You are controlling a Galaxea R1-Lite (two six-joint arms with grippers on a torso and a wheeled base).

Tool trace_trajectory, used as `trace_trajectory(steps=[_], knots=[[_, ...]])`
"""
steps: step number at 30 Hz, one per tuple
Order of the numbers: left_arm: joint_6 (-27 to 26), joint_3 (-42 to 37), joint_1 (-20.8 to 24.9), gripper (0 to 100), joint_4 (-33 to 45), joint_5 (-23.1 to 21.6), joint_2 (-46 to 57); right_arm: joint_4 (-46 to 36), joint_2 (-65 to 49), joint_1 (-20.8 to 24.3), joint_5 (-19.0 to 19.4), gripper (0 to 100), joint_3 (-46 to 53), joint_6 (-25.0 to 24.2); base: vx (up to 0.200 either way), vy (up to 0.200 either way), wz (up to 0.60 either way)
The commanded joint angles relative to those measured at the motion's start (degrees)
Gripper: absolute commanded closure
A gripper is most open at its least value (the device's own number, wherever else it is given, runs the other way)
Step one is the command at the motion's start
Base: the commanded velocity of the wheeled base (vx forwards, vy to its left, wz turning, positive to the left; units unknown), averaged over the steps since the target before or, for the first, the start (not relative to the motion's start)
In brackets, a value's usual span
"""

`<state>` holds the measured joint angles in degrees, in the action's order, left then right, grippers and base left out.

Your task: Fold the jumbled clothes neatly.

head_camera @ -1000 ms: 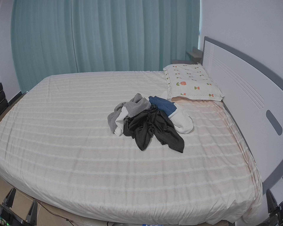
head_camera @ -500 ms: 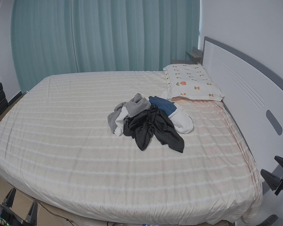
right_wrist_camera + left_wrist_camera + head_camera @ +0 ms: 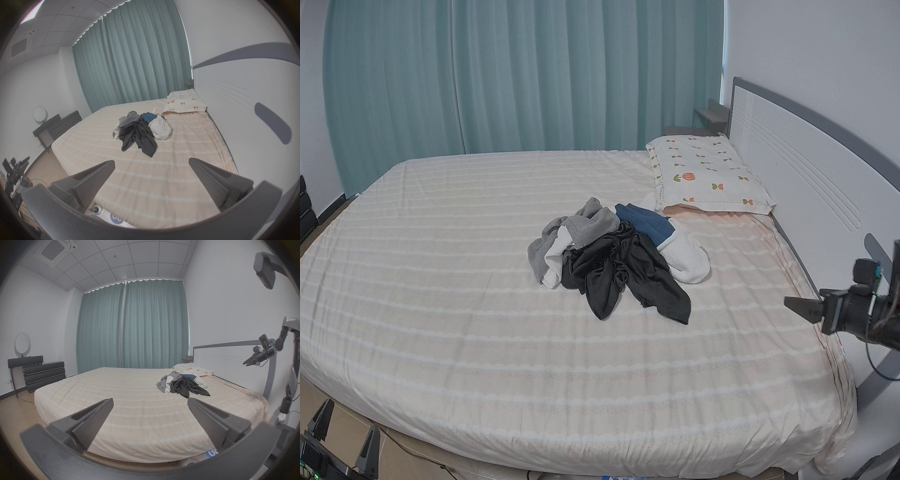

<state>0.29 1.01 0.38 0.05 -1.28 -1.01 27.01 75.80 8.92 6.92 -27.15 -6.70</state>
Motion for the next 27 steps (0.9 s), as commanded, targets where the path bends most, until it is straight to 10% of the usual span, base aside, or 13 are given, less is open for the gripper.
trace_trajectory(steps=[1,27], knots=[[0.0,-1.0,0.0,0,0.0,0.0,0.9,13.6,45.2,7.7,-10.4,0,-26.0,-9.4,0.000,0.000,0.00],[0.0,-0.9,0.0,0,0.0,0.0,0.9,4.7,71.9,11.5,-15.6,0,-54.4,-20.5,0.000,0.000,0.00]])
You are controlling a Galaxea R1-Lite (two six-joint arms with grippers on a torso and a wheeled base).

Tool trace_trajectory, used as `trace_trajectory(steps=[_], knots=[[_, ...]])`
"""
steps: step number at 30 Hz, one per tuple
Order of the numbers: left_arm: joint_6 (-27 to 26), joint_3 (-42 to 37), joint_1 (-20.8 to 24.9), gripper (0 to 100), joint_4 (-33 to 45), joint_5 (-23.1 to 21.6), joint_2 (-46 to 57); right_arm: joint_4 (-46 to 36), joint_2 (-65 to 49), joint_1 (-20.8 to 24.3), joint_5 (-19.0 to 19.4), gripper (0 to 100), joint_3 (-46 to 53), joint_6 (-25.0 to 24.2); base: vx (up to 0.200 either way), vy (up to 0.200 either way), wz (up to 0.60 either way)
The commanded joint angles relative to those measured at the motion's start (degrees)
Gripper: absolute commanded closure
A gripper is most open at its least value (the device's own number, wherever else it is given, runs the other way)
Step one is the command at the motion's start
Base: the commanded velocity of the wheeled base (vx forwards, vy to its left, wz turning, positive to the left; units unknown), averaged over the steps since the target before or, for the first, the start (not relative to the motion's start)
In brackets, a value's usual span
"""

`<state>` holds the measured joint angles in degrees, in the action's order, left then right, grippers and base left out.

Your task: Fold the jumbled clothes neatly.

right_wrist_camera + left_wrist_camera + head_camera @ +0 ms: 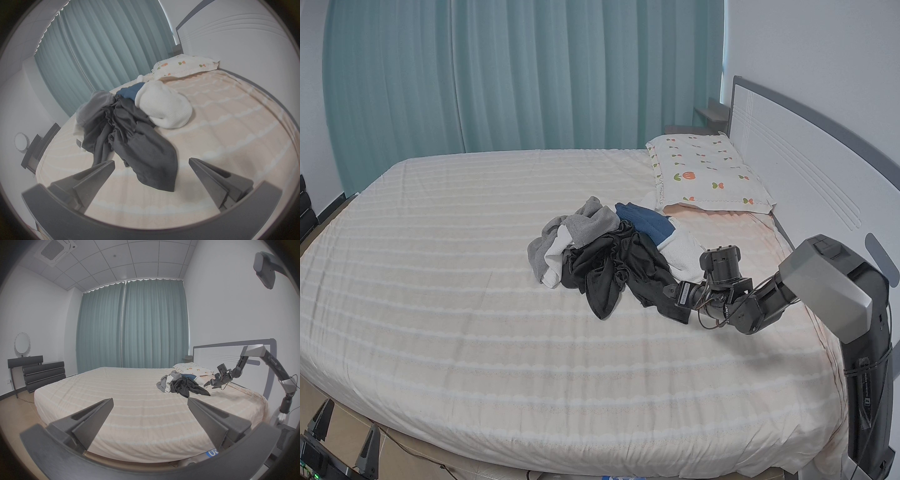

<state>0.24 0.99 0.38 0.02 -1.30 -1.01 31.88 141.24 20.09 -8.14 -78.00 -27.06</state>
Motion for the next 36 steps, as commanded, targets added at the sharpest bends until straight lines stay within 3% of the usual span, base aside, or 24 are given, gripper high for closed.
trace_trajectory(steps=[1,21,22,36], knots=[[0.0,-1.0,0.0,0,0.1,0.0,0.9,-0.1,7.2,0.3,-0.6,0,-4.2,-0.3,0.000,0.000,0.00],[0.0,-0.9,0.1,0,0.1,0.0,0.9,0.0,12.6,1.4,-3.0,0,-11.5,-1.4,0.000,0.000,0.00],[0.0,-0.9,0.1,0,0.1,0.0,0.9,0.0,12.8,1.4,-3.1,100,-11.6,-1.4,0.000,0.000,0.00],[0.0,-1.0,0.0,0,0.1,0.0,0.9,0.8,10.8,1.7,-5.0,100,-12.8,-3.5,0.000,0.000,0.00]])
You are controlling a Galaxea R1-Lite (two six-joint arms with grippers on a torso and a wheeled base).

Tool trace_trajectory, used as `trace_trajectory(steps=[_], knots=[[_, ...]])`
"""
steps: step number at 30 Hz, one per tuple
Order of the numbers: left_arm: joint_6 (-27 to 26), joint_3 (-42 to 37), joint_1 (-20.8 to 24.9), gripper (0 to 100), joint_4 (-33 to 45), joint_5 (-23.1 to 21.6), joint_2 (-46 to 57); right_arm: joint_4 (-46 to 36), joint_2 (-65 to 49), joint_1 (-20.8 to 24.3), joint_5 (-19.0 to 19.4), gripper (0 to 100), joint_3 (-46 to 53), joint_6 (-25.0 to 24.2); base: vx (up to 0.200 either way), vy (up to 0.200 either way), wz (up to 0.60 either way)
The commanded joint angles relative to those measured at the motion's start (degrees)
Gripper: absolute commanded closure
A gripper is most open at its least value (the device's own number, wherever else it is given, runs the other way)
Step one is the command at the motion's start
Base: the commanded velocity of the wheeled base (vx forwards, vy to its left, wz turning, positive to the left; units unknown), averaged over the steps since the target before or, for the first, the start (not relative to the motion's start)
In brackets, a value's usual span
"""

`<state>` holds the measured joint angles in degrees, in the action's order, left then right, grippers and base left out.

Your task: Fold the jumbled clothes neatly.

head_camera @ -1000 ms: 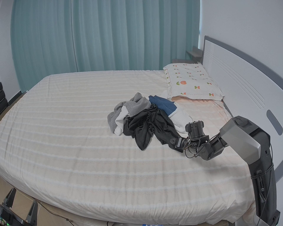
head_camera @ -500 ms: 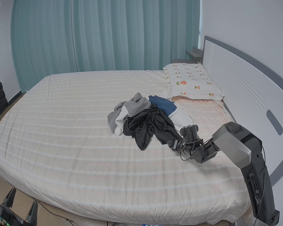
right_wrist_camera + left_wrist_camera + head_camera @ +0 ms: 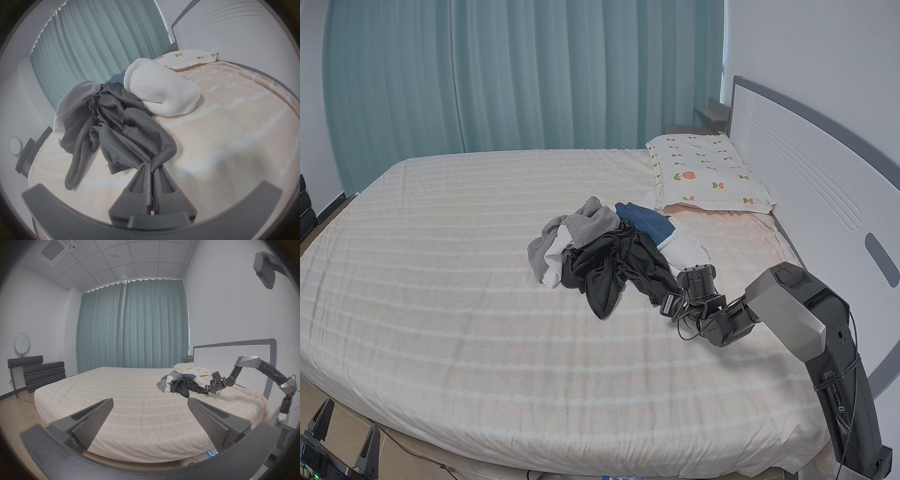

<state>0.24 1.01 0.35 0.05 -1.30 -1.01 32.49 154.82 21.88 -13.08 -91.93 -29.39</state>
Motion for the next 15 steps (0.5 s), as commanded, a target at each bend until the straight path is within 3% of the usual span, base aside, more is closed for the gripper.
trace_trajectory(steps=[1,5,15], knots=[[0.0,-0.9,0.1,0,0.0,0.0,0.9,0.2,-4.3,-0.1,-0.1,100,2.5,-1.8,0.000,0.000,0.00],[0.0,-1.0,0.0,0,0.0,0.0,0.9,1.0,-10.4,0.2,1.1,100,8.8,-2.2,0.000,0.000,0.00],[0.0,-1.0,0.0,0,0.0,0.0,0.9,16.4,-34.0,1.1,6.7,100,46.3,-2.4,0.000,0.000,0.00]])
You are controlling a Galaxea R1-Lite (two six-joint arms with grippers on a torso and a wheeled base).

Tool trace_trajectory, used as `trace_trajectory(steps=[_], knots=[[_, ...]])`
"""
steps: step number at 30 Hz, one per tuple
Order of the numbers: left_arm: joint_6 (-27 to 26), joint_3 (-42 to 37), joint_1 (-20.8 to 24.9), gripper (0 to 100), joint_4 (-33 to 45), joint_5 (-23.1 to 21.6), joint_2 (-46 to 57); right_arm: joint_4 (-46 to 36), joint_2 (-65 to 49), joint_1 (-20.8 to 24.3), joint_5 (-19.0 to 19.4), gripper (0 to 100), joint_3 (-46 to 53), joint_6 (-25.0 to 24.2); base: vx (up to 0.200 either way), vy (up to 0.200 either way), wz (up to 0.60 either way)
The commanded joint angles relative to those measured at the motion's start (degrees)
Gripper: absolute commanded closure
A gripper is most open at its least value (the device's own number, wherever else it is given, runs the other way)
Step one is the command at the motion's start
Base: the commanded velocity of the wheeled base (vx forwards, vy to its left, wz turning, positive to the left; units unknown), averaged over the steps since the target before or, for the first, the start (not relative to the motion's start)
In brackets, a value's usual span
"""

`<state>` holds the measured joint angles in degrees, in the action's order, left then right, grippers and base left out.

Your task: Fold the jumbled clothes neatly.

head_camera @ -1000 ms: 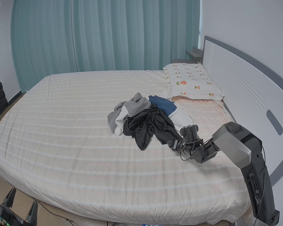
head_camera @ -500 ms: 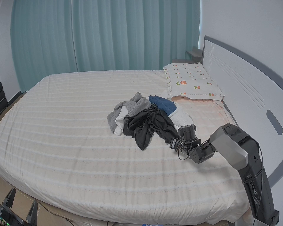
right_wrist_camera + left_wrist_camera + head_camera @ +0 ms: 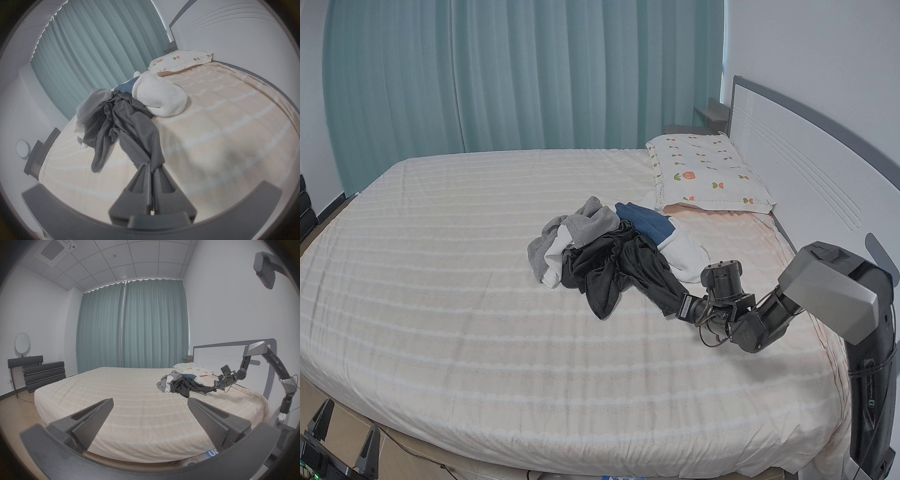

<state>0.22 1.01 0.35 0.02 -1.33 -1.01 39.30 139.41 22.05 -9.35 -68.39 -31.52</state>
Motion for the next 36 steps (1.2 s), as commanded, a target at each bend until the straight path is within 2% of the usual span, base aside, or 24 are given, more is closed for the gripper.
trace_trajectory(steps=[1,2,5,7,11,15,20,32,33,36], knots=[[0.0,-1.0,0.0,0,0.1,0.0,0.9,11.8,-21.1,2.3,3.0,100,27.3,-0.4,0.000,0.000,0.00],[0.0,-1.0,0.0,0,0.0,0.0,0.9,12.4,-21.8,2.7,3.0,100,28.5,-0.4,0.000,0.000,0.00],[0.0,-1.0,0.1,0,0.1,0.0,0.9,20.9,-28.3,6.5,3.0,100,41.8,-0.7,0.000,0.000,0.00],[0.0,-1.0,0.0,0,0.1,0.1,0.9,24.3,-29.5,7.7,2.8,100,45.9,-1.3,0.000,0.000,0.00],[0.0,-1.0,0.0,0,0.0,0.1,0.9,31.0,-30.8,8.6,2.1,100,53.7,-4.2,0.000,0.000,0.00],[0.0,-1.0,0.0,0,0.0,0.0,0.9,38.5,-33.2,8.6,3.1,100,60.3,-6.4,0.000,0.000,0.00],[0.0,-1.0,0.0,0,0.0,0.0,0.9,42.3,-33.9,8.9,3.0,100,62.1,-6.4,0.000,0.000,0.00],[-1.7,-0.9,0.2,0,-0.1,-0.8,0.4,46.7,-35.1,14.8,2.5,100,66.2,-7.9,0.000,0.000,0.00],[-3.6,-0.9,0.2,0,-0.2,-1.3,0.4,47.3,-35.2,14.8,2.7,100,66.4,-7.9,0.000,0.000,0.00],[-6.3,-0.9,0.1,0,-0.6,-7.5,1.0,49.6,-35.5,14.5,2.2,100,65.8,-7.9,0.000,0.000,0.00]])
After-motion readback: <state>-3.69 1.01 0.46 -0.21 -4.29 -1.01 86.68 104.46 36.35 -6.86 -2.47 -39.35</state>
